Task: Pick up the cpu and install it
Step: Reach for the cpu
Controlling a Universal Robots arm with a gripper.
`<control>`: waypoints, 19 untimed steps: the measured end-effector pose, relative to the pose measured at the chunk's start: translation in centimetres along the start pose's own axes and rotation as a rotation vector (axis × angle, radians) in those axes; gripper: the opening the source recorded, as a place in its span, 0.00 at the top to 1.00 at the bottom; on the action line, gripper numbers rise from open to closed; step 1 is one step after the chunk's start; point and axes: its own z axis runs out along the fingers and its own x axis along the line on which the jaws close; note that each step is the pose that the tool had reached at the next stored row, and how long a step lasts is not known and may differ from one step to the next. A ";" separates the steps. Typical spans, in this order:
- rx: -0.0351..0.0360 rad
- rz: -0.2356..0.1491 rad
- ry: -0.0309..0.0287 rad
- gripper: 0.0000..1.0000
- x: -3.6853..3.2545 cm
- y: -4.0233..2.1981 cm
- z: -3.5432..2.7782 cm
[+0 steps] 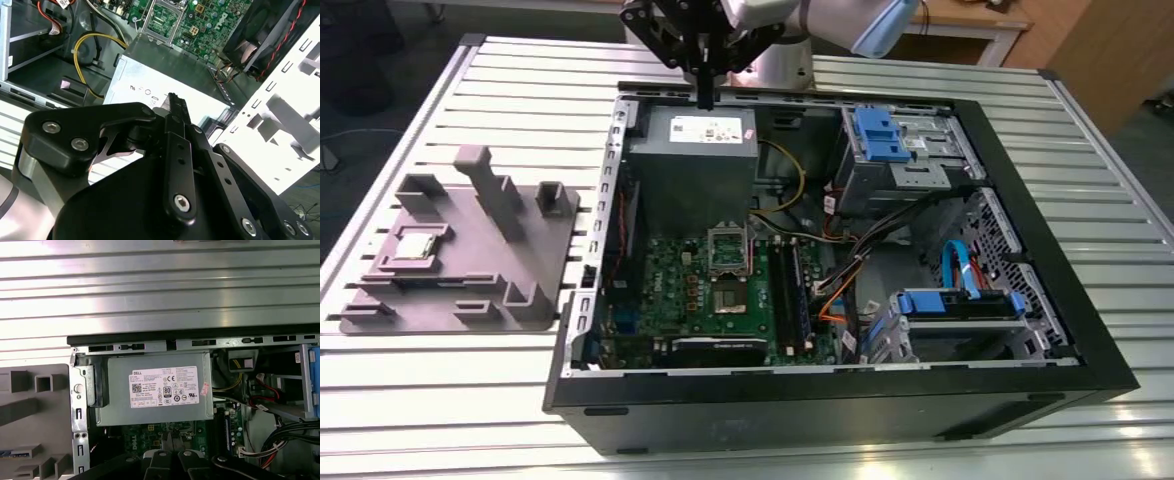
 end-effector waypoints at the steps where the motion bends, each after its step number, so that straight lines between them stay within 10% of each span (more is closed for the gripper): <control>1: -0.0001 0.000 0.0000 0.90 0.08 -0.01 0.00; 19: -0.0001 0.000 0.0000 0.90 0.90 -0.07 -0.02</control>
